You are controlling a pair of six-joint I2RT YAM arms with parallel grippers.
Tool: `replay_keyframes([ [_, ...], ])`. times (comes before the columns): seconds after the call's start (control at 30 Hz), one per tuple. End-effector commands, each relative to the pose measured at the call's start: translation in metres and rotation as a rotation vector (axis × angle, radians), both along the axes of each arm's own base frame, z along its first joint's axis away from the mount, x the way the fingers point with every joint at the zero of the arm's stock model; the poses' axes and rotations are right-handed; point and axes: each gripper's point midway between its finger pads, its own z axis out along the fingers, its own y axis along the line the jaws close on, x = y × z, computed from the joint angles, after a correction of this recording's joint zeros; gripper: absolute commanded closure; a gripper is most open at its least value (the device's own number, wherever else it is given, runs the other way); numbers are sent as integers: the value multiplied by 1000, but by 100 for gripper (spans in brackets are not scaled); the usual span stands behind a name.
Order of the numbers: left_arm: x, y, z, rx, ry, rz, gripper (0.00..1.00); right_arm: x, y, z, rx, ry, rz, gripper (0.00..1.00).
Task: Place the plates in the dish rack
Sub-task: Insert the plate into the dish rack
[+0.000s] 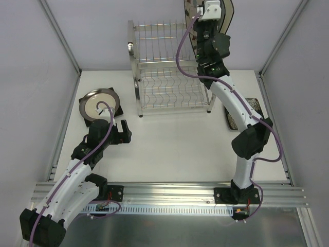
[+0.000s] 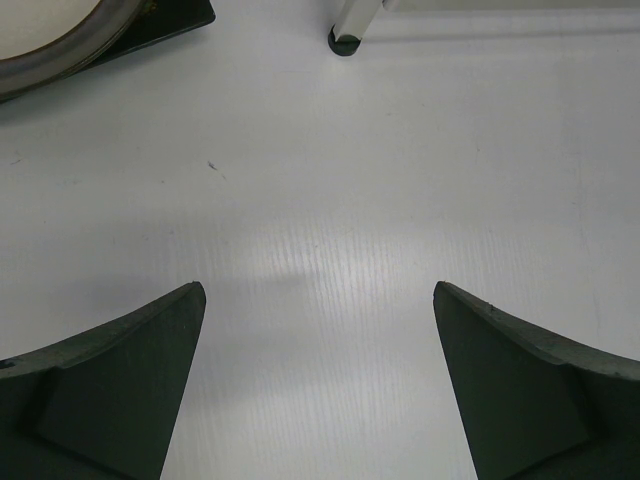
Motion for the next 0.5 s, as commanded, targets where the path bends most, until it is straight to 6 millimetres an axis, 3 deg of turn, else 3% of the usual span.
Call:
replay_keyframes([
  [0.0,4,1,3,2,-18,0,1,-120,-66,141,259,-469,32,99],
  [0.47,4,1,2,4,-19,1,1,-89,-52,128,239,-439,7,99],
])
